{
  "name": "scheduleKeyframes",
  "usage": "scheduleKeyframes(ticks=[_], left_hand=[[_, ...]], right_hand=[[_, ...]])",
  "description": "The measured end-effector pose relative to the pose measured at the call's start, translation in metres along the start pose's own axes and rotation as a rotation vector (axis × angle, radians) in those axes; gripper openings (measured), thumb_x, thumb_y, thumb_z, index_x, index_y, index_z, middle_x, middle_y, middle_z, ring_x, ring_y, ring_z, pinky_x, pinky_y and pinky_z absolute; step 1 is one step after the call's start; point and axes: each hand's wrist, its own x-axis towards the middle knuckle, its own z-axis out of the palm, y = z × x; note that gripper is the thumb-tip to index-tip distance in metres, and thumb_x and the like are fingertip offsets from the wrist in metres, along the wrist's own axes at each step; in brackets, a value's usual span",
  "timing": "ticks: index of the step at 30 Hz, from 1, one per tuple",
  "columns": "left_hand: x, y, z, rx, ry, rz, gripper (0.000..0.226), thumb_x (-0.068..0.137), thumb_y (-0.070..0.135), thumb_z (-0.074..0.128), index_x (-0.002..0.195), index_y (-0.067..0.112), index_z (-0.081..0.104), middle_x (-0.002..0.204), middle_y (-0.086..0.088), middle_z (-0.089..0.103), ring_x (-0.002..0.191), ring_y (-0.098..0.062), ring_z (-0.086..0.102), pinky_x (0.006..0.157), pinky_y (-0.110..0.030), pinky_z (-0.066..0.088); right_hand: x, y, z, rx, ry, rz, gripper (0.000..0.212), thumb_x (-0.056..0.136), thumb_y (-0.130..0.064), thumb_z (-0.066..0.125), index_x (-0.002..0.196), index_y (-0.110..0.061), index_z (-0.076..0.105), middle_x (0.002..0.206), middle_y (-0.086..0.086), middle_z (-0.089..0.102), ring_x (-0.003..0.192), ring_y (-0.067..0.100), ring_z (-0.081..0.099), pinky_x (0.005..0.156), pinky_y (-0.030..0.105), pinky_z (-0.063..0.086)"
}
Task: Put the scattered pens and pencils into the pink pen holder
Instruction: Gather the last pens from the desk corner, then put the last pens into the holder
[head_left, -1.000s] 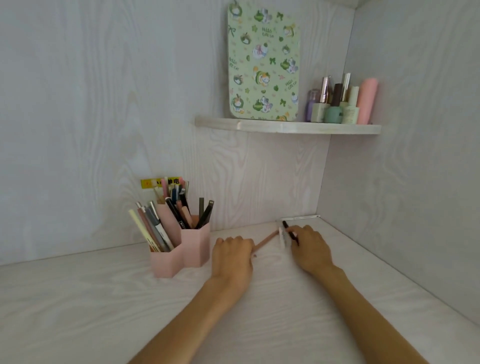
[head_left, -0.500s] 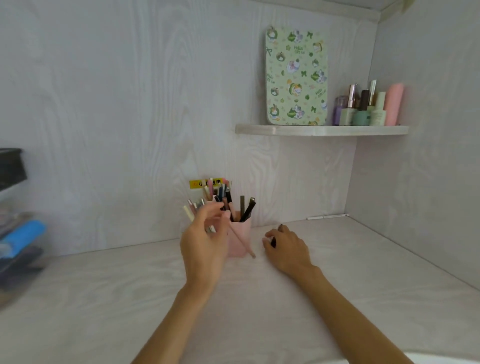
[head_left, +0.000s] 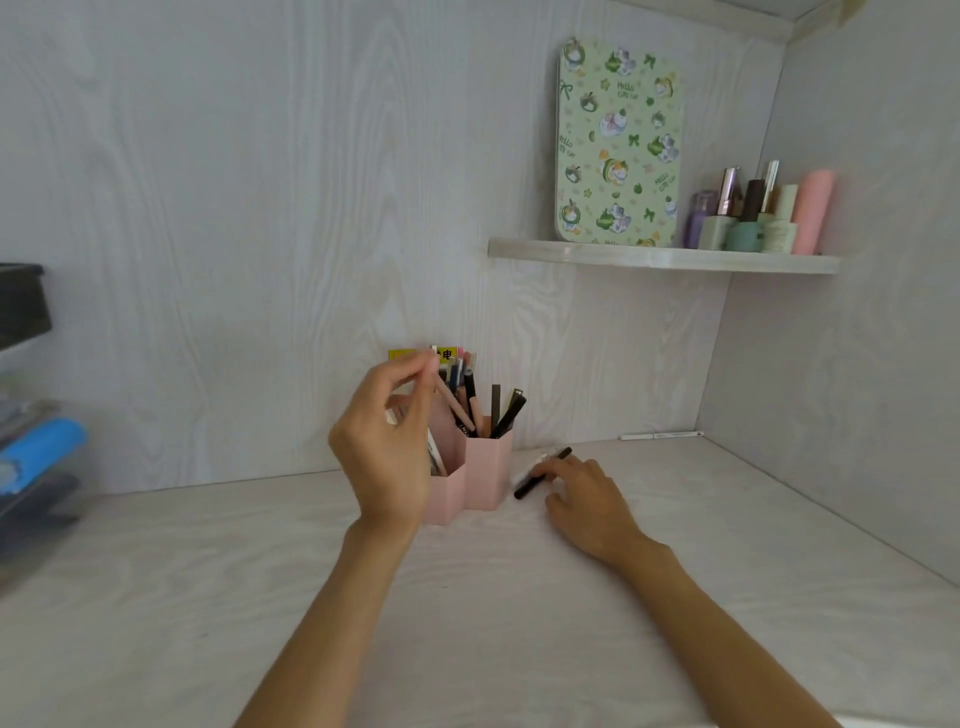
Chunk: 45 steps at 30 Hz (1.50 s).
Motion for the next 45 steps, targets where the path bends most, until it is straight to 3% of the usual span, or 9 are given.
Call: scheduleKeyframes(ticks=[5,10,16,21,25,28,32,38,45], left_hand=[[-0.017,-0.013,0.005,0.316,-0.316,0.063,0.017,0.083,0.032,0.067,0.094,0.02,0.073,0.085,0.01,0.072,0.069,-0.001,0.063,0.058,-0.012,0.041],[-0.024,-0.018,0.003,0.65,-0.549,0.12,0.037,0.084,0.03,0.067,0.12,0.021,0.063,0.12,0.001,0.061,0.112,-0.019,0.053,0.086,-0.034,0.045],[-0.048,0.01,0.011,0.594,-0.769,0.155,0.012,0.089,0.024,0.058,0.099,0.021,0.063,0.097,0.007,0.063,0.07,-0.012,0.062,0.053,-0.021,0.043],[-0.076,0.008,0.053,0.848,-1.256,-0.113,0.038,0.093,0.002,0.041,0.131,0.006,0.042,0.128,-0.011,0.05,0.106,-0.029,0.055,0.077,-0.033,0.044],[-0.084,-0.002,0.085,1.168,-1.288,-0.151,0.058,0.095,0.01,0.045,0.141,-0.01,0.017,0.138,-0.021,0.04,0.12,-0.031,0.048,0.094,-0.033,0.042],[-0.082,-0.005,0.092,1.321,-1.333,-0.058,0.051,0.094,0.009,0.045,0.137,-0.012,0.025,0.137,-0.02,0.042,0.12,-0.028,0.049,0.094,-0.029,0.041],[-0.084,-0.004,0.087,1.283,-1.318,-0.015,0.036,0.092,0.0,0.043,0.128,0.002,0.045,0.131,-0.014,0.044,0.11,-0.025,0.055,0.083,-0.029,0.044],[-0.084,-0.002,0.081,1.159,-1.234,-0.066,0.062,0.09,0.007,0.049,0.142,-0.004,0.017,0.143,-0.016,0.031,0.112,-0.027,0.054,0.083,-0.031,0.047],[-0.081,0.003,0.089,1.201,-1.364,0.131,0.032,0.094,-0.001,0.036,0.122,0.008,0.05,0.124,-0.008,0.056,0.113,-0.024,0.055,0.078,-0.029,0.039]], right_hand=[[0.0,0.003,0.0,-0.016,-0.013,-0.105,0.043,0.086,-0.006,0.041,0.12,-0.029,0.053,0.136,-0.004,0.044,0.12,0.019,0.04,0.095,0.032,0.035],[0.001,0.009,-0.004,-0.03,-0.045,-0.088,0.043,0.087,-0.007,0.042,0.118,-0.033,0.057,0.126,-0.003,0.049,0.112,0.018,0.043,0.089,0.03,0.035],[0.002,0.014,-0.01,-0.021,-0.068,-0.032,0.025,0.089,-0.016,0.047,0.106,-0.028,0.058,0.126,-0.004,0.048,0.116,0.02,0.041,0.093,0.034,0.034],[0.001,0.021,-0.011,-0.021,-0.031,0.067,0.023,0.089,-0.011,0.04,0.104,-0.021,0.053,0.122,-0.002,0.051,0.112,0.022,0.043,0.087,0.031,0.032],[-0.001,0.028,-0.014,-0.007,-0.025,0.091,0.022,0.089,-0.01,0.039,0.106,-0.017,0.051,0.118,0.002,0.056,0.11,0.024,0.045,0.086,0.032,0.032],[0.001,0.03,-0.013,0.031,0.008,0.081,0.019,0.089,-0.008,0.043,0.104,-0.016,0.052,0.114,0.003,0.058,0.108,0.025,0.047,0.083,0.032,0.036],[0.004,0.031,-0.015,0.216,0.172,0.074,0.02,0.088,-0.003,0.048,0.093,-0.019,0.06,0.106,-0.001,0.063,0.101,0.019,0.053,0.081,0.032,0.045],[0.001,0.019,-0.02,0.419,0.483,0.13,0.015,0.095,-0.015,0.047,0.102,-0.017,0.06,0.095,-0.001,0.066,0.089,0.012,0.06,0.073,0.023,0.044],[0.008,0.027,-0.039,1.344,0.647,0.514,0.017,0.094,-0.011,0.049,0.107,-0.015,0.039,0.088,0.012,0.068,0.056,0.008,0.062,0.064,0.02,0.05]])
